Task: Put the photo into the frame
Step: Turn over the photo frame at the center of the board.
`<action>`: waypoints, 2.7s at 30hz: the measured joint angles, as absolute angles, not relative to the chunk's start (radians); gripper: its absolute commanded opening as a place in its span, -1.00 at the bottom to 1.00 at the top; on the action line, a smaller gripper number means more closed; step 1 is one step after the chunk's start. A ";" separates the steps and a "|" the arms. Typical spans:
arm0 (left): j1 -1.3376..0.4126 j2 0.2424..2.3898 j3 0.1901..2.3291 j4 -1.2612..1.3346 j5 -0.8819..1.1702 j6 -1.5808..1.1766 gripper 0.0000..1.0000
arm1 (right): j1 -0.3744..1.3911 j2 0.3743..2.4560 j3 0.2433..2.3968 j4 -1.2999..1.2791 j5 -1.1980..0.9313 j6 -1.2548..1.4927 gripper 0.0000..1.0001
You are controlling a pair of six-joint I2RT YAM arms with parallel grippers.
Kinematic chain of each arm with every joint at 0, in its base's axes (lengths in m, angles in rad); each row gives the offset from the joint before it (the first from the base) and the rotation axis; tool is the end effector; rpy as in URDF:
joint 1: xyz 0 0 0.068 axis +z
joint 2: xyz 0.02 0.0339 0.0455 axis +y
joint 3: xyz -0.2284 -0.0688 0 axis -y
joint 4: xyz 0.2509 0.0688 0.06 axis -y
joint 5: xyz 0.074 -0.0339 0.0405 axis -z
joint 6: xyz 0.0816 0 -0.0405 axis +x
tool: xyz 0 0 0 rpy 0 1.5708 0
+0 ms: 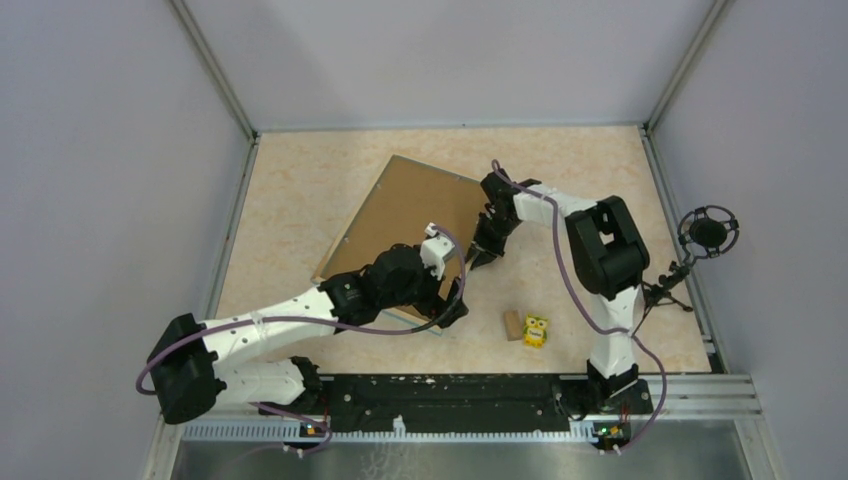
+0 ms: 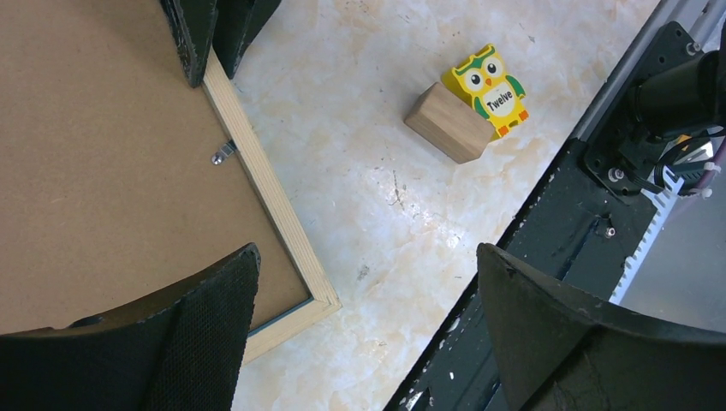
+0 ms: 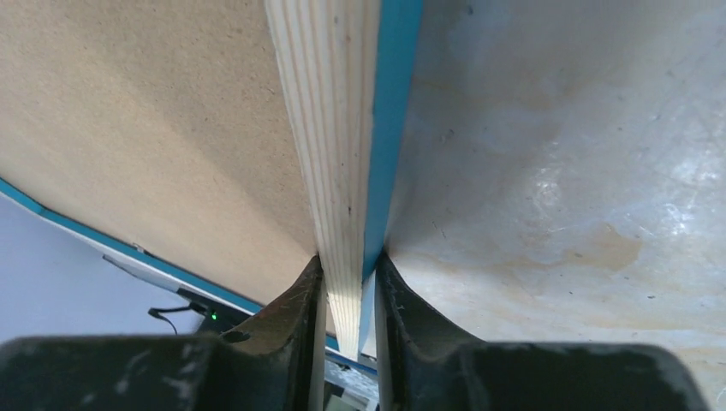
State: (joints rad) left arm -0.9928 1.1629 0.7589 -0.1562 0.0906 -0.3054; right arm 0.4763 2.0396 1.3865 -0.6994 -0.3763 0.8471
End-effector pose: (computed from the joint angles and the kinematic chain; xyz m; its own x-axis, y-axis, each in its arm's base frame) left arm 0.1660 -0.2680 0.1972 -0.5403 0.2802 -0.7935 0.7482 0.5915 -0.3006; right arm 0.3341 0.2061 0.0661 -0.9470 0.2956 0.1254 0.3210 0.8585 0.3998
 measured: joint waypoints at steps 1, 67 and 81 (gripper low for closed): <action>-0.993 1.163 0.758 -0.157 0.091 -0.306 0.96 | 0.475 2.046 1.395 -0.711 -0.385 0.842 -0.75; -1.365 2.041 1.291 -0.792 -0.965 -0.267 -0.20 | 0.471 2.041 1.481 -0.928 -0.473 0.913 -1.00; -1.362 1.910 1.304 -0.902 -1.057 -0.283 -1.00 | 0.467 1.817 1.329 -0.702 -0.546 0.916 0.54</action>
